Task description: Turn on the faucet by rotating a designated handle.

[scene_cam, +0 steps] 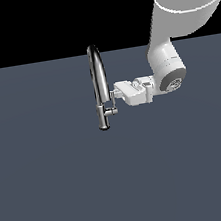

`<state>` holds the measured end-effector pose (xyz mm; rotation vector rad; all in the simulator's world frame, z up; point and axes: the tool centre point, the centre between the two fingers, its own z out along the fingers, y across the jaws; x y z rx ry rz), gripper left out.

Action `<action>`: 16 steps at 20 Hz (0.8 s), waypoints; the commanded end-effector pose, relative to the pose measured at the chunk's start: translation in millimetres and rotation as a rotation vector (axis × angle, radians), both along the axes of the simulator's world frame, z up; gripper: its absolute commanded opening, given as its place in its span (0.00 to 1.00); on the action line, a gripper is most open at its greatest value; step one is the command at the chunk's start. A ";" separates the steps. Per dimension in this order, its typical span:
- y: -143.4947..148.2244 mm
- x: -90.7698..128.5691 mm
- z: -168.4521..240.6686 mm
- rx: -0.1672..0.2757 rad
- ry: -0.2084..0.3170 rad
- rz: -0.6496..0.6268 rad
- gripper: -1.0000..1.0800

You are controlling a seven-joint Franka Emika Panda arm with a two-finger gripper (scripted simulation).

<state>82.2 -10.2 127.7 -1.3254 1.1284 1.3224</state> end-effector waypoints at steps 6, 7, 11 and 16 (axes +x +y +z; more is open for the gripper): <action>-2.2 -13.8 3.8 0.000 0.000 0.000 0.00; -2.5 -15.9 4.3 0.000 0.000 0.000 0.00; -3.7 -24.5 6.6 0.000 0.000 0.000 0.00; -5.4 -35.9 9.5 0.000 0.000 0.000 0.00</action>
